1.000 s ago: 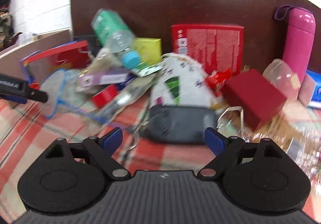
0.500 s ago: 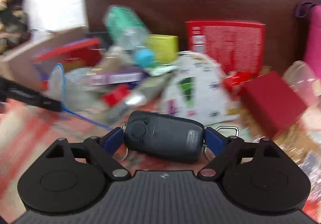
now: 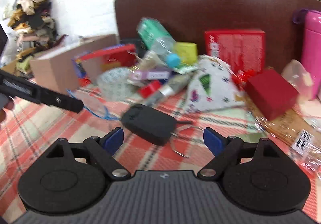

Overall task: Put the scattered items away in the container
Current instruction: 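Take the key fob with the left tool while the right tool releases it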

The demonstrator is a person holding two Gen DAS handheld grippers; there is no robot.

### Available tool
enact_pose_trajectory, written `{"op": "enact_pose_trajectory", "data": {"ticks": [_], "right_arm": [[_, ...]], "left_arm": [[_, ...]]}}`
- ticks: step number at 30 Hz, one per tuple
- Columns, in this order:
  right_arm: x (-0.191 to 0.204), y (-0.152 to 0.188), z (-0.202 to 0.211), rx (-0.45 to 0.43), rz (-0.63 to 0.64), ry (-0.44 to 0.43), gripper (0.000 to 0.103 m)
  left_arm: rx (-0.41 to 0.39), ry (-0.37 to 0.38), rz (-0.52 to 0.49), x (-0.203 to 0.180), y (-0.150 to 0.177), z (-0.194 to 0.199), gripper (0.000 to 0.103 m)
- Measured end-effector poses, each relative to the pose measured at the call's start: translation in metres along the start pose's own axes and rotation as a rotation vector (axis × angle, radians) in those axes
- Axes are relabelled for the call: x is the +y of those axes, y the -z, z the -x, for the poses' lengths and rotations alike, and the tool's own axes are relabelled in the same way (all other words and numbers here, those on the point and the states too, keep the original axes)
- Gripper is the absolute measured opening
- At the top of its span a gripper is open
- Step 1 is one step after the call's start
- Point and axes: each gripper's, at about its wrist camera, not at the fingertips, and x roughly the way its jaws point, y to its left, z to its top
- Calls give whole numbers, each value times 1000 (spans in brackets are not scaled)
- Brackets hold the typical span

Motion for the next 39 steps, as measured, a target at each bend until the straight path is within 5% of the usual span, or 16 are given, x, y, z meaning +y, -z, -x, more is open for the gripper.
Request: {"op": "enact_pose_trajectory", "data": {"ticks": [5, 13, 18, 20, 21, 22, 32, 39], "right_arm": [[-20, 10, -16, 58, -119, -4, 69], [-42, 15, -32, 25, -272, -84, 68], [-51, 13, -36, 10, -355, -112, 48], [-54, 15, -27, 11, -367, -115, 25], [-54, 17, -22, 17, -361, -111, 20], [-53, 19, -16, 18, -355, -116, 17], [-35, 52, 34, 63, -288, -144, 16], [-27, 62, 40, 77, -264, -127, 19]], "left_arm": [[35, 26, -30, -14, -18, -45, 59], [106, 67, -17, -9, -39, -98, 63], [125, 88, -24, -6, -35, -91, 40], [122, 86, -30, -6, -31, -81, 31], [121, 87, -38, -8, -28, -74, 30], [117, 88, -49, -10, -24, -67, 39], [128, 145, -100, -36, 22, -15, 52], [166, 162, 16, -34, 43, -14, 53]]}}
